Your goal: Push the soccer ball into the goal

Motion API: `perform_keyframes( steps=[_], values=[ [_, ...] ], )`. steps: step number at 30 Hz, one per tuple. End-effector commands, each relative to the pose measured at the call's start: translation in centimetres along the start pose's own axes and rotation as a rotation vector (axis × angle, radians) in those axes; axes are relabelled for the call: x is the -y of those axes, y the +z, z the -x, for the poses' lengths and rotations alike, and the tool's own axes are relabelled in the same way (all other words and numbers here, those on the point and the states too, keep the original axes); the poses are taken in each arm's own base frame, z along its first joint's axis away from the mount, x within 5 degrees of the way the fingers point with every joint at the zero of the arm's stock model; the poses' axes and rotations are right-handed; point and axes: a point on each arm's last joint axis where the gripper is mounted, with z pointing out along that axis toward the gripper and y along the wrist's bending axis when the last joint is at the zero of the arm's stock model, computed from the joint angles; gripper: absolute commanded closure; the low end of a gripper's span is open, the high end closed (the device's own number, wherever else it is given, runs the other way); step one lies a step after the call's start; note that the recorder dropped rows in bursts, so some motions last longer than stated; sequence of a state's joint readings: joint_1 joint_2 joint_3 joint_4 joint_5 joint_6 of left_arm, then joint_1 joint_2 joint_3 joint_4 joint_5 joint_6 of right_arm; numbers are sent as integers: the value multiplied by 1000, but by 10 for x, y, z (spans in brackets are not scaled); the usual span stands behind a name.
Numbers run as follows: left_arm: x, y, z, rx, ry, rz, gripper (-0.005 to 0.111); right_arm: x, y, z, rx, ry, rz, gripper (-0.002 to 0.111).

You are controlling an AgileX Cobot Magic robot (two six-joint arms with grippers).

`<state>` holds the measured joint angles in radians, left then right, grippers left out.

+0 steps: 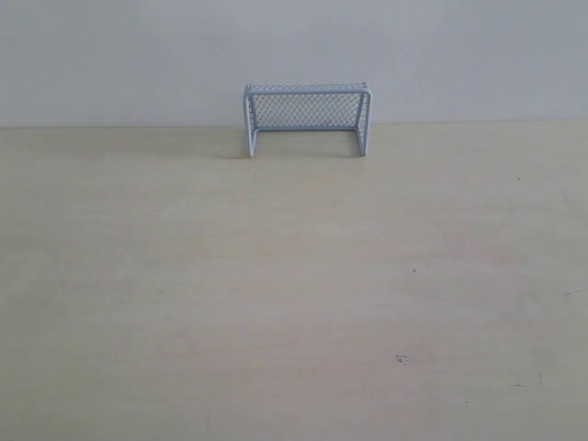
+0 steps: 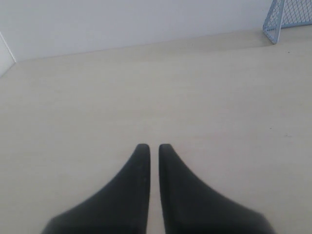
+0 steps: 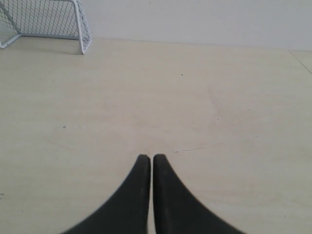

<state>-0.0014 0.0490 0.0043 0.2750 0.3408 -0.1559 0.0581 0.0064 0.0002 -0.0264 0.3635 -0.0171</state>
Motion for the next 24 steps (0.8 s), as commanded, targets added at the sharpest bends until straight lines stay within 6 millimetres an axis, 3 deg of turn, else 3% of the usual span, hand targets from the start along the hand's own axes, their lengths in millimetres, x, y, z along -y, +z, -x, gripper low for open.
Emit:
perform_keyframes(
  steps=[1,24],
  values=[
    [0,0,2,3,-7,-8,100,1,0,1,14,-7,-9,108],
    [0,0,2,3,-7,-8,100,0,0,1,14,8,-3,108]
  ],
)
